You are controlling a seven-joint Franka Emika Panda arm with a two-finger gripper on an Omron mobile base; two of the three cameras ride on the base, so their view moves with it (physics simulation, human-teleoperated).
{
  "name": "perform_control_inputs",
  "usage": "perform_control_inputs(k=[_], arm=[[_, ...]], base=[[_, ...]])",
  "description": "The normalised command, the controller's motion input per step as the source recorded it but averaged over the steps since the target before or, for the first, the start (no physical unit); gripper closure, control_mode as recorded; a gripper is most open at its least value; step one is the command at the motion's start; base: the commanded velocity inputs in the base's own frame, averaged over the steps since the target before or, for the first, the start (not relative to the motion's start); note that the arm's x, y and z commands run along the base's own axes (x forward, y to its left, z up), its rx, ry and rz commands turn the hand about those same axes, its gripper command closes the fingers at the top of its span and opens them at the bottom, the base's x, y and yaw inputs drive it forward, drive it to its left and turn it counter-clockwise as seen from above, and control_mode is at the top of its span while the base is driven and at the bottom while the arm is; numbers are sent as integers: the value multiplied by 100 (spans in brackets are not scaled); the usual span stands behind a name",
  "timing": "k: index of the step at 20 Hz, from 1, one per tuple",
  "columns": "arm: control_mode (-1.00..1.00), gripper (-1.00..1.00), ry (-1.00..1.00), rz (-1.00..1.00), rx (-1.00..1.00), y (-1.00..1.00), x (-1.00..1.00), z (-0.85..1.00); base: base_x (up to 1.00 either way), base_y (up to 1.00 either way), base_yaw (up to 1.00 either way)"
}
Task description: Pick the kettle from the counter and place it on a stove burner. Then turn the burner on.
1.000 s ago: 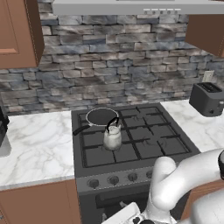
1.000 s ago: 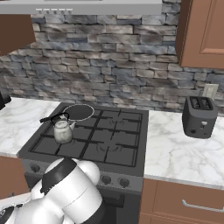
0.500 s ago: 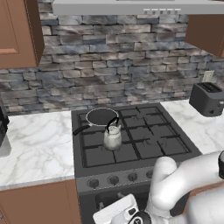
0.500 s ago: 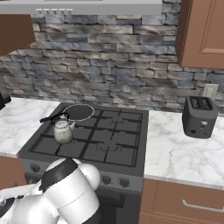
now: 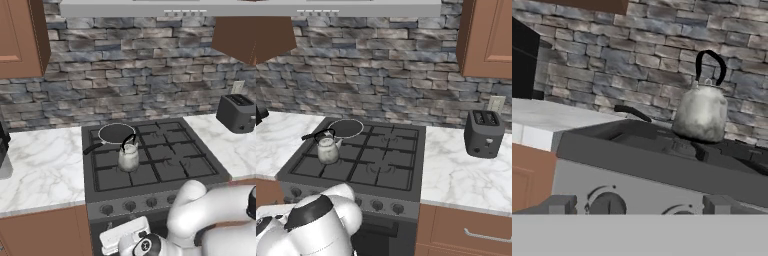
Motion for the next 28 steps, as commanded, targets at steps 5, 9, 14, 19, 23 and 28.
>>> perform_control_inputs(k=[5, 9, 14, 19, 23, 28], arm=[[-100, -100, 0, -6, 0, 0, 57, 0], [-100, -100, 0, 0, 0, 0, 57, 0], [-100, -100, 3, 0, -6, 0, 33, -27], [-100, -100, 8, 0, -8, 0, 12, -54], [-100, -100, 0, 0, 0, 2, 2, -3], [-100, -100, 0, 0, 0, 26, 6, -3]], base=[[0, 0, 0], [0, 0, 0], [0, 0, 0], [0, 0, 0], [0, 0, 0], [0, 0, 0]])
